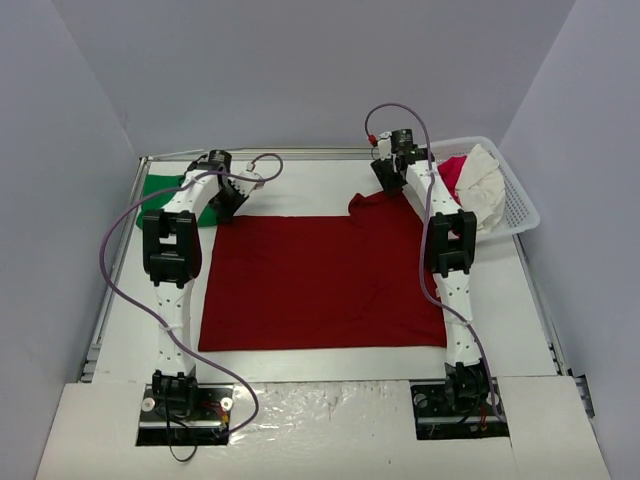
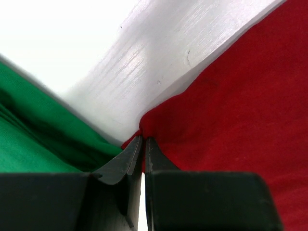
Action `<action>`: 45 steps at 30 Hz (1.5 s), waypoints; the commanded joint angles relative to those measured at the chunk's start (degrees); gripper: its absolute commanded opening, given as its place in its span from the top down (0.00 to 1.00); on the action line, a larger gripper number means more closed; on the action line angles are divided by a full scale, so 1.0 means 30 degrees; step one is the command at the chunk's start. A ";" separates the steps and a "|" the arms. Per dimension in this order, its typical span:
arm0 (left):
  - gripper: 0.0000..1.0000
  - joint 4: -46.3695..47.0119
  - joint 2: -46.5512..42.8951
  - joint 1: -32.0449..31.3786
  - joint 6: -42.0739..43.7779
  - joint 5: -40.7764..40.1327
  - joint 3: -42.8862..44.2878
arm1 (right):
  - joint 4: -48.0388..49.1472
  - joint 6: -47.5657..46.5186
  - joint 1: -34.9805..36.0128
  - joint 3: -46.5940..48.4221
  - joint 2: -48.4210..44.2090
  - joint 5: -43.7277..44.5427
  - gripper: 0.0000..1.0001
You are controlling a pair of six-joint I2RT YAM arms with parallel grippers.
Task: Fold and stack the t-shirts
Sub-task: Grap the side of the flattened tshirt furthest away from the robot with both arms
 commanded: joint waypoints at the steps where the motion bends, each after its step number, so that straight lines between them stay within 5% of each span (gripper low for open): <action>1: 0.98 -0.0465 -0.0420 -0.0401 -0.0410 0.0055 0.0066 | 0.0142 0.0725 -0.0302 -0.0061 0.0365 -0.0045 0.50; 12: 0.98 -0.0231 -0.0156 -0.0577 -0.0557 0.0056 0.0008 | 0.0025 0.0813 -0.0390 -0.2845 -0.0397 -0.0427 0.66; 18: 0.98 -0.0113 -0.0214 -0.0665 -0.0615 0.0085 -0.0051 | 0.0083 0.0813 -0.0361 -0.2963 -0.0425 0.0130 0.84; 25: 0.98 0.0003 -0.0361 -0.0782 -0.0703 0.0144 -0.0459 | 0.0054 0.0667 -0.0332 -0.2641 -0.0835 0.0950 0.87; 27: 0.98 0.0208 -0.0390 -0.0811 -0.0733 0.0231 -0.0636 | 0.0083 0.0696 -0.0390 -0.2554 -0.1128 0.0950 1.00; 45: 0.98 0.0092 -0.1297 -0.0900 -0.0732 -0.0148 -0.0814 | -0.0033 0.0110 -0.0215 -0.2231 -0.3120 0.1595 1.00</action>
